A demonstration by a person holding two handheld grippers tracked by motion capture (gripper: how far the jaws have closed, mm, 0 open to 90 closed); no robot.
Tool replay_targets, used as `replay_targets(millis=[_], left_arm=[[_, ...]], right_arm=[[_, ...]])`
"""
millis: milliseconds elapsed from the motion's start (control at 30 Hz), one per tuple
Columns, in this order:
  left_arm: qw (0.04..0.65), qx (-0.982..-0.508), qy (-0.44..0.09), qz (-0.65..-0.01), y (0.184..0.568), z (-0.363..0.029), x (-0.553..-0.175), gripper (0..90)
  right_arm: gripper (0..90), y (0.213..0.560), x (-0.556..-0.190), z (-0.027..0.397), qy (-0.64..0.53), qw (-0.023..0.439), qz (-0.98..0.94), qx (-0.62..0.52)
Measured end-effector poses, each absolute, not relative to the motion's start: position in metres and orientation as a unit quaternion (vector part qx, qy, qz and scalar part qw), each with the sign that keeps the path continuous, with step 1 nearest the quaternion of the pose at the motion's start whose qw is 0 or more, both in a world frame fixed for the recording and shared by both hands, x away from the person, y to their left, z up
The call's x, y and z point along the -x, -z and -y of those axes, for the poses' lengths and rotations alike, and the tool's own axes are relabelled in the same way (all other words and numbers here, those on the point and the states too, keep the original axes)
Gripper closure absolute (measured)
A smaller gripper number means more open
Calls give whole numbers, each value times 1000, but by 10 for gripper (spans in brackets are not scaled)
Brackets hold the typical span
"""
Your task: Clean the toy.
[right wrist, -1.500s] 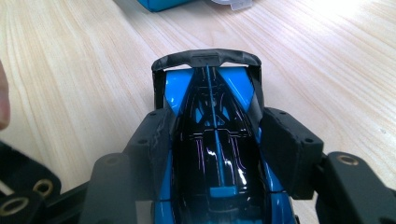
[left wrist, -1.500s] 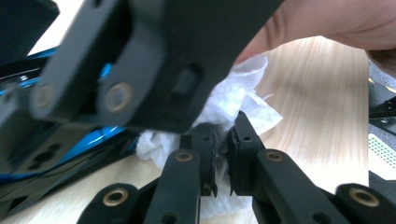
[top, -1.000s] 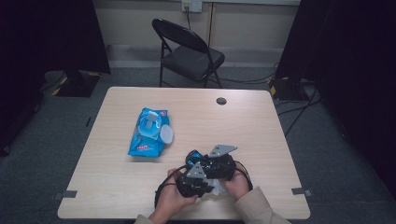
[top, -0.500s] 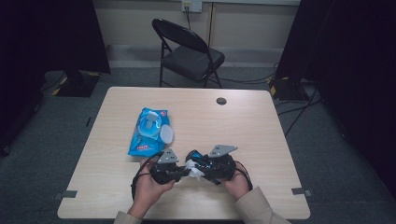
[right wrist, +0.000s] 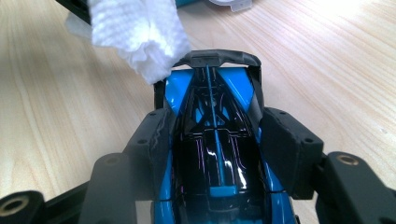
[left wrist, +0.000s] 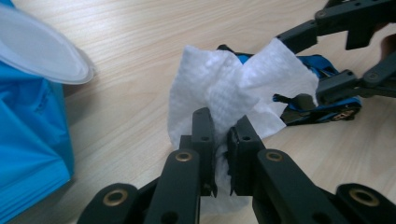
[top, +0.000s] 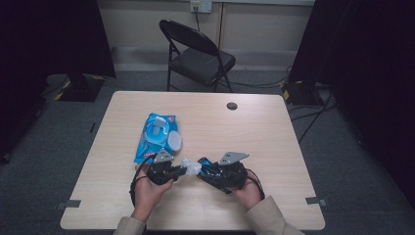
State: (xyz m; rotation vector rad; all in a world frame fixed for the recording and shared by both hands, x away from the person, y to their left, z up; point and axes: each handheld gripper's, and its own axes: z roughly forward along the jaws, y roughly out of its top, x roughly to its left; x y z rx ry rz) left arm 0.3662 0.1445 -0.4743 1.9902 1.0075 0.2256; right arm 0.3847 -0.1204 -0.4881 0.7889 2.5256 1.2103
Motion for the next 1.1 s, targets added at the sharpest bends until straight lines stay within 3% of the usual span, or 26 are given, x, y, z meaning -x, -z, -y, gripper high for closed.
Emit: replay_targets(millis=[500,1100], left_arm=[[378,-833,-102,-390,488,-116,-372,833],[366,-852,-81,-366,491,-107,-361,836]], right_arm=[[429,488,-384,120,-414,117,-862,-267],[429,489,-384,120,-414,117,-862,-267]])
